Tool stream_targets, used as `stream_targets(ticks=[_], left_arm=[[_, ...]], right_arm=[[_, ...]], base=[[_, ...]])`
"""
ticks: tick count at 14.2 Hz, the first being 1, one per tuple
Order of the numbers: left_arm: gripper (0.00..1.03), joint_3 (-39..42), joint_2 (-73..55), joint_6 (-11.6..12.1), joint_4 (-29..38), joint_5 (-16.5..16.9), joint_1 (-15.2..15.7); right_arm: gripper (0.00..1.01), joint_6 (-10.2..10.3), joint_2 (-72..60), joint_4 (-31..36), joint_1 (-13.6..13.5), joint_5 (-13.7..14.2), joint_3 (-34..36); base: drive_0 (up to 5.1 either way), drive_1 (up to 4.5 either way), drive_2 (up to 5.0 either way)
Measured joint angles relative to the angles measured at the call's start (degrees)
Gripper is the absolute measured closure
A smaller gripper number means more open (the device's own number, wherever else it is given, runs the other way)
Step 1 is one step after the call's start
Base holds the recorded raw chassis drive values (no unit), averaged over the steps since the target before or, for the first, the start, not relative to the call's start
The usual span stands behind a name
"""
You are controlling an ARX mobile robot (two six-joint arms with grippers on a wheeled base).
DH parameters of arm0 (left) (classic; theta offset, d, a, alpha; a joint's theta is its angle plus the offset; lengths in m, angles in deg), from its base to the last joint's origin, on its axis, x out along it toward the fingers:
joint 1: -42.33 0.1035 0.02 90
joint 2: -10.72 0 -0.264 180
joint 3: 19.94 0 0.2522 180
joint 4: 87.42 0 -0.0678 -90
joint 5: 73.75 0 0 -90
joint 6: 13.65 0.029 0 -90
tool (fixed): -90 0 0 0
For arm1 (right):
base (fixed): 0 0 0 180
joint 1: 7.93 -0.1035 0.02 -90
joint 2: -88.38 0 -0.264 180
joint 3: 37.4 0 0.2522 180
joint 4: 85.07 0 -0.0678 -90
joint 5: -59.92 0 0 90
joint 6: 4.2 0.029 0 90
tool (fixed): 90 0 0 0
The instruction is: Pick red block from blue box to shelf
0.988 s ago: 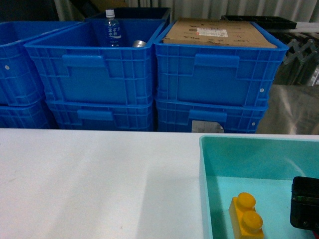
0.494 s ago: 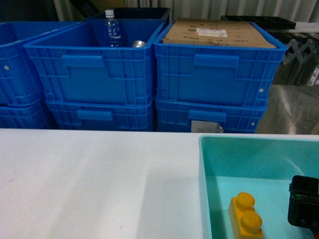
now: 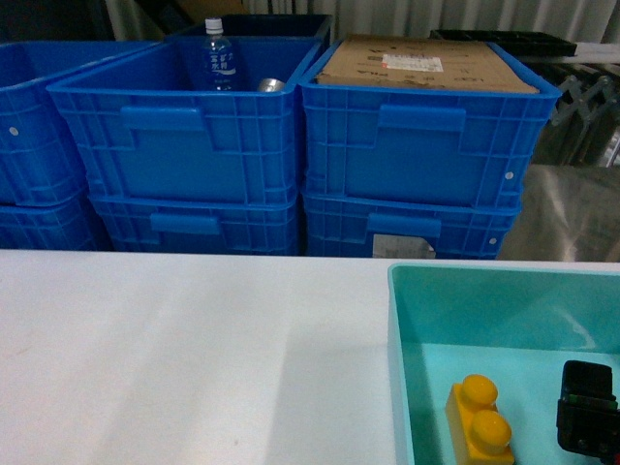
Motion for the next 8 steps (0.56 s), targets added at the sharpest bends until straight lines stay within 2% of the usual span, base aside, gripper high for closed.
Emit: stream_targets(ticks=[5,8], left_arm=[[0.05,0.00,0.00,0.00,0.02,-0.02,0.00],[0.05,0.00,0.00,0.00,0.02,0.00,0.00]], right_arm=[[0.03,0.94,-4.57,1.09,-1.81,0.81,-2.21],[0.03,1.53,-6.60,1.22,-1.70,0.70,-4.00]], base=[[0.0,0.00,0.0],[0.0,0.00,0.0]])
